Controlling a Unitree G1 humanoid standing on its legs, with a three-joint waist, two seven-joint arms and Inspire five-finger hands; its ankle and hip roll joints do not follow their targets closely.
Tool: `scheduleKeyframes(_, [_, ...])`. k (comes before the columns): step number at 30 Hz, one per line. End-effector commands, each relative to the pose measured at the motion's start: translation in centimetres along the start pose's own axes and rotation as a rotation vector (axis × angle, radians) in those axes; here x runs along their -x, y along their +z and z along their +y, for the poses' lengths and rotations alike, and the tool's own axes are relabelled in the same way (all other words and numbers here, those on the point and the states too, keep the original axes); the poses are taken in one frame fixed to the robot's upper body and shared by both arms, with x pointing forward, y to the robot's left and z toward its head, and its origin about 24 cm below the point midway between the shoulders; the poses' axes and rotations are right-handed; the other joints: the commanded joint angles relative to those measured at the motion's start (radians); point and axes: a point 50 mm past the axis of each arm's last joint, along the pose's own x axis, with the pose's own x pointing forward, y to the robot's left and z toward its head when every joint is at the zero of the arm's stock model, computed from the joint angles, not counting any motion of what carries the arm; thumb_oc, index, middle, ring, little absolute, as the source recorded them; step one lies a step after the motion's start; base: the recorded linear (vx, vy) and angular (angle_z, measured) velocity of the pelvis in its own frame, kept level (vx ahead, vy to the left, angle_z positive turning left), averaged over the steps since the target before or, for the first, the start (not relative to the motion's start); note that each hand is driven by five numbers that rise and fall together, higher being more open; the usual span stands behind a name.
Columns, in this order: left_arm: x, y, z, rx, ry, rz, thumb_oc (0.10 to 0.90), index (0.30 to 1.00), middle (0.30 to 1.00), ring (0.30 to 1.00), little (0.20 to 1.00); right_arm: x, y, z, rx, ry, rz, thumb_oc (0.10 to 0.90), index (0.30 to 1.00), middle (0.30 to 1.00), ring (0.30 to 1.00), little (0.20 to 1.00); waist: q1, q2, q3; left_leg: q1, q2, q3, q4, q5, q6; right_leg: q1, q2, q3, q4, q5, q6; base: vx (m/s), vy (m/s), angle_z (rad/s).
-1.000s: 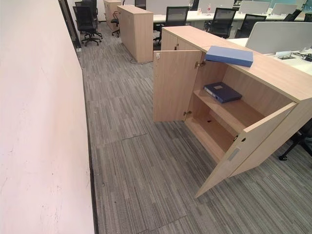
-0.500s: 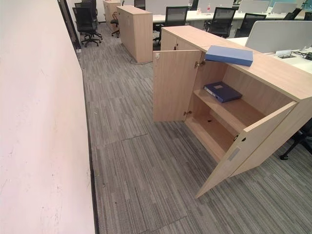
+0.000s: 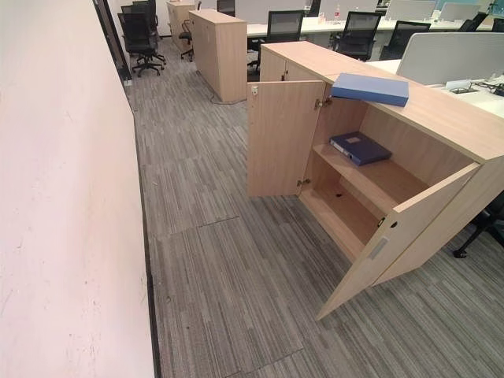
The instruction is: Put the empty folder in the office cabinet
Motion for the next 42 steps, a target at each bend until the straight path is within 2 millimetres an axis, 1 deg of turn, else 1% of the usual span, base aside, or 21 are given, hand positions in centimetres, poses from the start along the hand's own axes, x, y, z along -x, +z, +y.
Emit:
scheduleKeyframes(1, [0.0, -0.1, -1.5, -0.028, -0.033, 0.001, 0.8, 0.9, 0.9, 0.9, 0.9, 0.0, 1.5, 0.3, 0.019, -0.014, -0.024, 0.8, 0.9, 0.9, 0.9, 0.9, 0.008, -0.028, 0.04, 0.06, 0.063, 0.012, -0.086, 0.032, -0.085, 0.155, -0.022, -0.002, -0.262, 0.165, 0.113, 0.0, 0.0, 0.0])
scheduleKeyframes(8, [-0.1, 0.6, -1.0, 0.005, -0.007, -0.013, 0.8, 0.9, 0.9, 0.9, 0.9, -0.1, 2.1, 0.2, -0.002, -0.018, -0.036, 0.8, 0.9, 0.9, 0.9, 0.9, -0.002, -0.026, 0.055, 0.045, 0.072, 0.002, -0.083, 0.033, -0.092, 0.141, -0.022, -0.013, -0.242, 0.159, 0.108, 0.0, -0.024, 0.01])
scheduleKeyframes(10, [-0.2, 1.4, -0.9, 0.038, 0.005, -0.034, 0.8, 0.9, 0.9, 0.9, 0.9, -0.1, 2.7, 0.2, -0.007, -0.022, -0.048, 0.8, 0.9, 0.9, 0.9, 0.9, -0.003, -0.033, 0.089, -0.04, 0.094, 0.003, 0.095, -0.014, -0.102, 0.114, -0.033, -0.003, -0.19, 0.124, 0.085, -0.1, -0.091, 0.02])
scheduleKeyframes(11, [-0.2, 1.7, -1.0, 0.057, 0.004, -0.041, 0.8, 0.9, 0.9, 0.9, 0.9, -0.1, 2.9, 0.0, -0.01, -0.025, -0.051, 0.8, 0.9, 0.9, 0.9, 0.9, -0.001, -0.033, 0.105, -0.081, 0.106, 0.01, 0.184, -0.008, -0.111, 0.114, -0.034, 0.002, -0.18, 0.11, 0.071, -0.1, -0.121, 0.08])
scheduleKeyframes(13, [-0.2, 1.9, -1.0, 0.1, 0.008, -0.049, 0.8, 0.9, 0.9, 0.9, 0.9, -0.1, 3.4, -0.2, -0.003, -0.031, -0.058, 0.8, 0.9, 0.9, 0.9, 0.9, 0.021, -0.027, 0.129, -0.177, 0.144, -0.023, 0.42, 0.02, -0.133, 0.127, -0.015, 0.029, -0.164, 0.059, 0.038, 0.03, -0.134, 0.13])
scheduleKeyframes(14, [-0.2, 2.3, -1.0, 0.115, 0.009, -0.063, 0.8, 0.9, 0.9, 0.9, 0.9, -0.1, 3.8, -0.3, 0.002, -0.036, -0.068, 0.8, 0.9, 0.9, 0.9, 0.9, 0.036, -0.026, 0.148, -0.24, 0.146, -0.034, 0.517, 0.106, -0.131, 0.122, -0.011, 0.014, -0.159, 0.058, 0.014, 0.05, -0.111, -0.07])
scheduleKeyframes(16, [-0.2, 2.2, -0.9, 0.13, 0.015, -0.062, 0.8, 0.9, 0.9, 0.9, 0.9, -0.1, 4.0, -0.6, 0.025, -0.046, -0.071, 0.8, 0.9, 0.9, 0.9, 0.9, 0.053, -0.034, 0.155, -0.32, 0.157, -0.044, 0.546, 0.14, -0.127, 0.132, -0.003, 0.024, -0.166, 0.038, 0.01, 0.12, -0.033, -0.36])
scheduleKeyframes(17, [-0.2, 1.6, -0.7, 0.15, 0.02, -0.04, 0.8, 0.9, 0.9, 0.9, 0.9, -0.1, 4.2, -0.8, 0.041, -0.05, -0.077, 0.8, 0.9, 0.9, 0.9, 0.9, 0.072, -0.045, 0.15, -0.368, 0.164, -0.046, 0.459, 0.126, -0.112, 0.153, -0.002, 0.04, -0.181, 0.029, 0.027, 0.2, 0.036, -0.48])
scheduleKeyframes(19, [-0.1, 1.1, -0.5, 0.156, 0.024, -0.026, 0.8, 0.9, 0.9, 0.9, 0.9, -0.1, 4.2, -0.9, 0.047, -0.05, -0.079, 0.8, 0.9, 0.9, 0.9, 0.9, 0.08, -0.046, 0.145, -0.359, 0.168, -0.043, 0.379, 0.124, -0.108, 0.164, -0.006, 0.05, -0.186, 0.025, 0.041, 0.22, 0.114, -0.49])
scheduleKeyframes(23, [-0.1, 0.2, -0.2, 0.16, 0.036, 0.01, 0.8, 0.9, 0.9, 0.9, 0.9, -0.1, 4.6, -1.2, 0.073, -0.058, -0.091, 0.8, 0.9, 0.9, 0.9, 0.9, 0.121, -0.013, 0.137, -0.372, 0.186, -0.108, 0.05, 0.26, -0.146, 0.23, 0.005, 0.107, -0.204, 0.002, 0.075, 0.32, 0.196, -0.28])
scheduleKeyframes(25, [0.0, -0.2, -0.2, 0.168, 0.037, 0.025, 0.8, 0.9, 0.9, 0.9, 0.9, -0.1, 4.2, -1.1, 0.083, -0.048, -0.085, 0.8, 0.9, 0.9, 0.9, 0.9, 0.132, -0.004, 0.13, -0.344, 0.19, -0.113, -0.024, 0.275, -0.15, 0.249, 0.01, 0.132, -0.209, 0.0, 0.091, 0.24, 0.135, -0.3])
scheduleKeyframes(28, [0.1, -1.3, -0.3, 0.172, 0.041, 0.054, 0.8, 0.9, 0.9, 0.9, 0.9, -0.1, 3.4, -1.0, 0.088, -0.04, -0.065, 0.8, 0.9, 0.9, 0.9, 0.9, 0.131, 0.0, 0.105, -0.317, 0.187, -0.096, -0.037, 0.283, -0.152, 0.27, -0.004, 0.137, -0.217, -0.003, 0.107, 0.19, 0.163, -0.53])
scheduleKeyframes(29, [0.2, -1.5, -0.2, 0.168, 0.041, 0.059, 0.8, 0.9, 0.9, 0.9, 0.9, -0.1, 3.1, -1.0, 0.09, -0.038, -0.056, 0.8, 0.9, 0.9, 0.9, 0.9, 0.132, -0.004, 0.093, -0.308, 0.179, -0.09, -0.035, 0.276, -0.146, 0.276, -0.023, 0.138, -0.219, 0.0, 0.119, 0.34, 0.333, -0.53])
scheduleKeyframes(30, [0.3, -2.0, 0.2, 0.157, 0.045, 0.07, 0.8, 0.9, 0.9, 0.9, 0.9, -0.1, 2.1, -0.7, 0.112, -0.016, -0.025, 0.8, 0.9, 0.9, 0.9, 0.9, 0.14, -0.022, 0.062, -0.27, 0.135, -0.057, -0.038, 0.244, -0.119, 0.282, -0.094, 0.14, -0.211, 0.017, 0.158, 0.41, 0.428, -0.51])
scheduleKeyframes(32, [0.3, -2.1, 0.5, 0.147, 0.048, 0.069, 0.8, 0.9, 0.9, 0.9, 0.9, -0.1, 1.8, -0.7, 0.129, -0.012, -0.013, 0.8, 0.9, 0.9, 0.9, 0.9, 0.142, -0.031, 0.05, -0.246, 0.096, -0.04, -0.037, 0.211, -0.091, 0.271, -0.154, 0.138, -0.181, 0.041, 0.186, 0.37, 0.454, -0.37])
scheduleKeyframes(33, [0.3, -2.0, 0.8, 0.127, 0.047, 0.065, 0.8, 0.9, 0.9, 0.9, 0.9, -0.1, 1.8, -0.7, 0.124, -0.006, -0.012, 0.8, 0.9, 0.9, 0.9, 0.9, 0.141, -0.045, 0.038, -0.207, 0.019, -0.028, -0.035, 0.16, -0.046, 0.246, -0.259, 0.135, -0.101, 0.135, 0.223, 0.34, 0.493, -0.26])
scheduleKeyframes(35, [0.3, -2.1, 1.0, 0.12, 0.052, 0.069, 0.8, 0.9, 0.9, 0.9, 0.9, -0.1, 2.3, -0.5, 0.124, 0.001, -0.031, 0.8, 0.9, 0.9, 0.9, 0.9, 0.137, -0.047, 0.048, -0.175, -0.035, -0.03, -0.034, 0.127, -0.011, 0.208, -0.336, 0.144, 0.013, 0.239, 0.224, 0.24, 0.46, 0.13])
scheduleKeyframes(36, [0.3, -2.0, 1.4, 0.11, 0.059, 0.069, 0.8, 0.9, 0.9, 0.9, 0.9, -0.1, 3.0, -0.2, 0.115, 0.01, -0.06, 0.8, 0.9, 0.9, 0.9, 0.9, 0.134, -0.04, 0.063, -0.141, -0.076, -0.029, -0.044, 0.107, 0.023, 0.17, -0.38, 0.149, 0.122, 0.326, 0.209, 0.11, 0.312, 0.24])
scheduleKeyframes(37, [0.3, -2.0, 1.4, 0.11, 0.059, 0.069, 0.8, 0.9, 0.9, 0.9, 0.9, -0.1, 3.0, -0.2, 0.115, 0.01, -0.06, 0.8, 0.9, 0.9, 0.9, 0.9, 0.135, -0.041, 0.065, -0.138, -0.078, -0.028, -0.045, 0.107, 0.024, 0.169, -0.383, 0.151, 0.125, 0.324, 0.21, 0.14, 0.324, 0.1])
scheduleKeyframes(40, [0.4, -2.6, 2.2, 0.12, 0.079, 0.09, 0.8, 0.9, 0.9, 0.9, 0.9, 0.0, 4.0, 1.0, 0.089, 0.05, -0.106, 0.8, 0.9, 0.9, 0.9, 0.9, 0.13, -0.036, 0.087, -0.08, -0.09, -0.001, -0.066, 0.073, 0.043, 0.109, -0.422, 0.072, 0.219, 0.363, 0.208, 0.17, 0.193, 0.23])
scheduleKeyframes(42, [0.4, -2.7, 2.3, 0.13, 0.083, 0.094, 0.8, 0.9, 0.9, 0.9, 0.9, 0.1, 4.3, 1.3, 0.084, 0.059, -0.119, 0.8, 0.9, 0.9, 0.9, 0.9, 0.123, -0.033, 0.096, -0.056, -0.083, -0.01, -0.075, 0.047, 0.037, 0.081, -0.413, 0.074, 0.242, 0.34, 0.227, 0.17, 0.062, 0.0])
